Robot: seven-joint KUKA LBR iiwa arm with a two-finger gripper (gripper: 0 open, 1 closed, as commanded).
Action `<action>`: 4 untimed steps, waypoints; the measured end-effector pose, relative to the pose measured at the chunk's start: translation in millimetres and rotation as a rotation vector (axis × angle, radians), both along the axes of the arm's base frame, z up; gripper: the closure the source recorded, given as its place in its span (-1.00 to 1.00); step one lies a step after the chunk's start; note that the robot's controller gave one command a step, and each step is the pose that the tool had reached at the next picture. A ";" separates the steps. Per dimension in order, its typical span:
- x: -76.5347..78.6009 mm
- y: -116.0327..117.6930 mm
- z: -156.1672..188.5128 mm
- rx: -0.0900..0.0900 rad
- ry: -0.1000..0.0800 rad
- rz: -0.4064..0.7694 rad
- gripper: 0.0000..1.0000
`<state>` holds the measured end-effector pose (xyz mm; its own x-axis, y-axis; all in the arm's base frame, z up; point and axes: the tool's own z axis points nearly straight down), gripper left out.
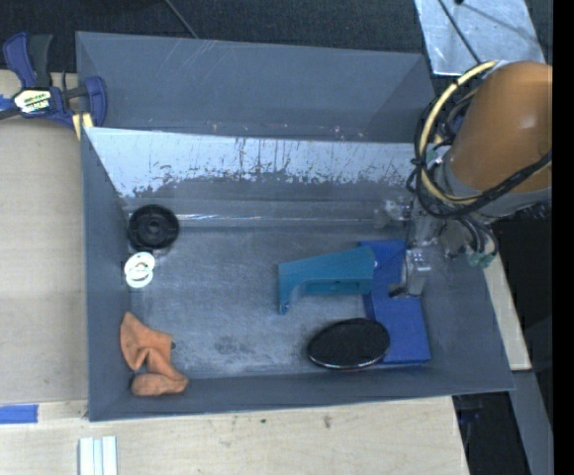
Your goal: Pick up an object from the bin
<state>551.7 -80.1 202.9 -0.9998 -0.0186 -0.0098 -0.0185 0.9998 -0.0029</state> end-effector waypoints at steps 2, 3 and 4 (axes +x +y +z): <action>-57.0 38.4 11.0 0.003 0.009 -0.004 -1.00; -52.6 42.9 -26.0 0.002 0.005 0.023 -1.00; -52.3 49.0 -65.3 0.003 0.006 -0.077 -1.00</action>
Offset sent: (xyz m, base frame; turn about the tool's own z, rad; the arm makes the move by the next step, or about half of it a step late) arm 0.0170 0.0700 -0.0456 0.0173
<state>499.4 -31.1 137.6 -0.9983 0.0585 -0.0034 0.0585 0.9983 0.0001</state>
